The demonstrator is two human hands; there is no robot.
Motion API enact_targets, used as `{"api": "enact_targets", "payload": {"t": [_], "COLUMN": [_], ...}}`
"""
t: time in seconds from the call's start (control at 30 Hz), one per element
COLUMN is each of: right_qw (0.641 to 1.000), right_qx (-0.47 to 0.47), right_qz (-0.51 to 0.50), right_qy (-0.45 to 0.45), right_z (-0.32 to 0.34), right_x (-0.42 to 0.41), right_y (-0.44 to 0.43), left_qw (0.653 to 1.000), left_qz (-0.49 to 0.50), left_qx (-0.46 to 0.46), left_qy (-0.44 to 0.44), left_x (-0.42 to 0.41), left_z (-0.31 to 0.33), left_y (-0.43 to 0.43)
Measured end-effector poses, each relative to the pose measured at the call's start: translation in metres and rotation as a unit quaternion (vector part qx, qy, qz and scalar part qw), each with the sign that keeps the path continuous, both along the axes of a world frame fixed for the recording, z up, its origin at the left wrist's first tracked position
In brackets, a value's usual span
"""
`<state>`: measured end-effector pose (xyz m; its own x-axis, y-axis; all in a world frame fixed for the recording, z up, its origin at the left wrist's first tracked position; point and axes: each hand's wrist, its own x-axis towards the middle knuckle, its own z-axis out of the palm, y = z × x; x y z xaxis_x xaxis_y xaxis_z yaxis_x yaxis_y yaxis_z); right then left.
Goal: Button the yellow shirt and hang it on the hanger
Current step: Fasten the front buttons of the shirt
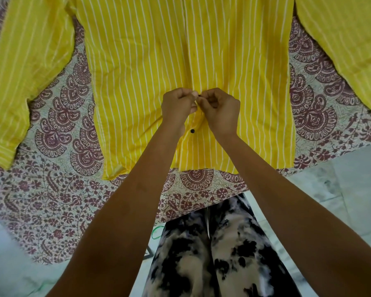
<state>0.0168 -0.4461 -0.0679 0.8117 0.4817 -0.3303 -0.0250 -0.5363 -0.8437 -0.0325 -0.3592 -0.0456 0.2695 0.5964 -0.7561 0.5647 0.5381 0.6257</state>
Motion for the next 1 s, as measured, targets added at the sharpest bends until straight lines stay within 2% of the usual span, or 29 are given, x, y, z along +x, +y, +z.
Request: {"api": "enact_targets", "payload": {"t": [0.13,0.23,0.33,0.43,0.5,0.6,0.7,0.8,0.87,1.0], "right_qw": [0.990,0.972,0.947,0.932,0.952,0.991,0.998,0.994,0.980,0.992], "right_qx": [0.041,0.057,0.063,0.058,0.027,-0.022,-0.003,-0.080,-0.144,-0.113], "right_qz": [-0.038,-0.062,-0.082,-0.084,-0.075,-0.049,-0.039,0.073,0.123,0.047], "right_qy": [0.133,0.221,0.304,0.347,0.295,0.126,0.046,-0.035,-0.065,-0.023], "right_z": [-0.003,0.000,0.005,0.005,0.003,0.000,0.005,0.005,0.003,0.006], "right_x": [0.007,0.016,0.023,0.028,0.031,0.034,0.038,0.042,0.047,0.063], "right_y": [-0.003,-0.003,-0.002,-0.002,-0.001,0.007,0.022,0.038,0.044,0.047], "left_qw": [0.999,0.988,0.942,0.911,0.926,0.938,0.941,0.944,0.948,0.959], "left_qz": [-0.028,-0.103,-0.211,-0.253,-0.220,-0.179,-0.167,-0.166,-0.160,-0.134], "left_qx": [0.034,0.112,0.261,0.324,0.305,0.297,0.293,0.285,0.274,0.249], "left_qy": [0.026,0.017,-0.018,-0.011,0.006,0.024,0.021,0.012,0.007,-0.018], "left_x": [0.004,0.005,0.001,-0.006,-0.010,-0.011,-0.004,0.003,0.009,0.022], "left_z": [-0.009,-0.015,-0.015,-0.022,-0.024,-0.024,-0.019,-0.019,-0.021,-0.023], "left_y": [-0.002,-0.004,-0.004,0.000,0.008,0.023,0.031,0.036,0.040,0.042]}}
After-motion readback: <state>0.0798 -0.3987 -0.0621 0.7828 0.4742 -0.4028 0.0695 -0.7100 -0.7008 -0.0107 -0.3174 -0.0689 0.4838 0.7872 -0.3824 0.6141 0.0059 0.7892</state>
